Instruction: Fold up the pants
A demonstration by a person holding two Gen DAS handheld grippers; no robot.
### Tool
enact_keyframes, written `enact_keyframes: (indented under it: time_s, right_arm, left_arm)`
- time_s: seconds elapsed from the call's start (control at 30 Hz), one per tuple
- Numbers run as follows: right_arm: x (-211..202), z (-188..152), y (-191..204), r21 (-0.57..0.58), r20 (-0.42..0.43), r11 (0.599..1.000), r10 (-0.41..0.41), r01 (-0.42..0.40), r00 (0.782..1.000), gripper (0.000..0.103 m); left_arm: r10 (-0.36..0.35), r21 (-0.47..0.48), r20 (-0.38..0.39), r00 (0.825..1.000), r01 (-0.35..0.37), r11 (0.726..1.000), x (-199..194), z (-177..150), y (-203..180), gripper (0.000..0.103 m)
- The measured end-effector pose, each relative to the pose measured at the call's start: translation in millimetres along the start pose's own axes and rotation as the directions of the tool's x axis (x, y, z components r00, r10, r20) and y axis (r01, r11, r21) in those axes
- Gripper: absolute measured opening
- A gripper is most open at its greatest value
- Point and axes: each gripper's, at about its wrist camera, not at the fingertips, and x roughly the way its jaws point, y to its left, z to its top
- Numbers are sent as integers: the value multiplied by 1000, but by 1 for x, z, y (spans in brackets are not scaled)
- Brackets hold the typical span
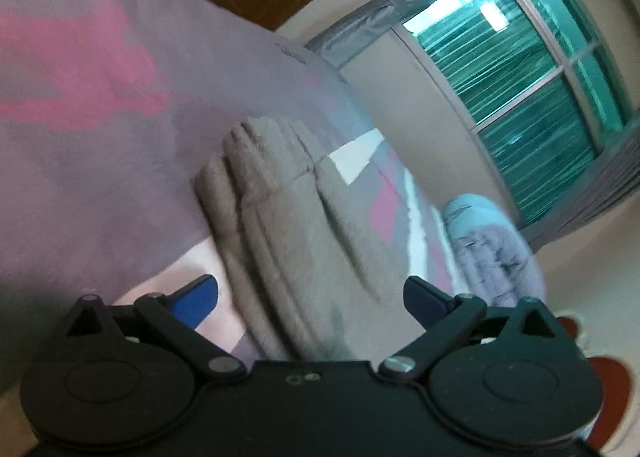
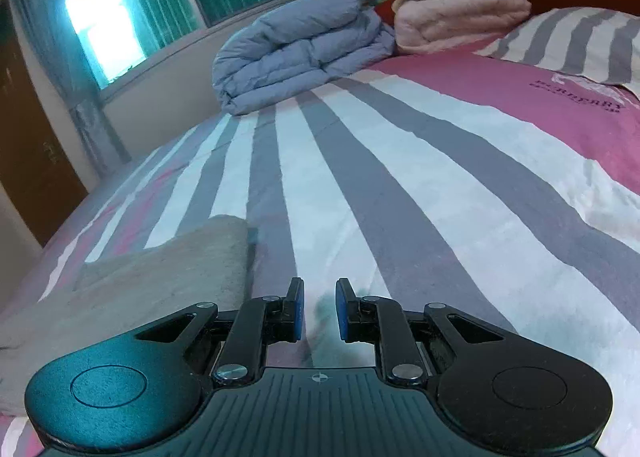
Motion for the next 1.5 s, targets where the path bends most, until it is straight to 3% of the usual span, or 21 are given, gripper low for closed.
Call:
enact_keyframes:
  time_s: [0.2, 0.43, 0.67, 0.7, 0.77, 0.83, 1.0, 1.2, 1.3, 1.5]
  right_arm:
    - [4, -4, 10, -54, -6, 998, -25, 25, 1000, 17]
    - [16, -9, 12, -83, -27, 996, -36, 34, 999, 17]
    - [19, -9, 11, -96, -30, 995, -37, 34, 999, 17]
    - [20, -9, 11, -95, -30, 995, -40, 37, 999, 17]
    - [21, -8, 10, -93, -30, 995, -39, 36, 999, 17]
    - [22, -7, 8, -88, -30, 995, -41, 38, 999, 17]
    - [20, -4, -1, -42, -27, 999, -36, 35, 999, 17]
    - [12, 3, -14, 32, -8, 999, -20, 21, 1000, 17]
    - [4, 9, -24, 78, 6, 997, -11, 10, 1000, 17]
    - [-16, 24, -29, 44, 55, 999, 0, -3, 999, 17]
  left_arm:
    - [-68, -62, -34, 997, 66, 996, 22, 14, 19, 93]
    - [-70, 33, -52, 996, 72, 997, 42, 14, 18, 93]
    - [-61, 55, -25, 998, 62, 997, 59, 26, 15, 94]
    - [-53, 67, -18, 998, 54, 996, 58, 25, 14, 79]
    - [15, 52, 16, 1000, -15, 999, 49, 21, 22, 25]
    - [-43, -1, 58, 997, 43, 999, 37, 13, 35, 24]
    - [6, 82, 92, 996, -14, 997, 24, 8, 8, 24]
    - [-78, 156, 155, 985, 54, 986, -4, 6, -39, 24]
    - [-74, 183, 162, 984, 44, 982, -14, 4, -58, 24]
    - [-141, 336, 151, 978, 83, 938, -25, -21, -126, 24]
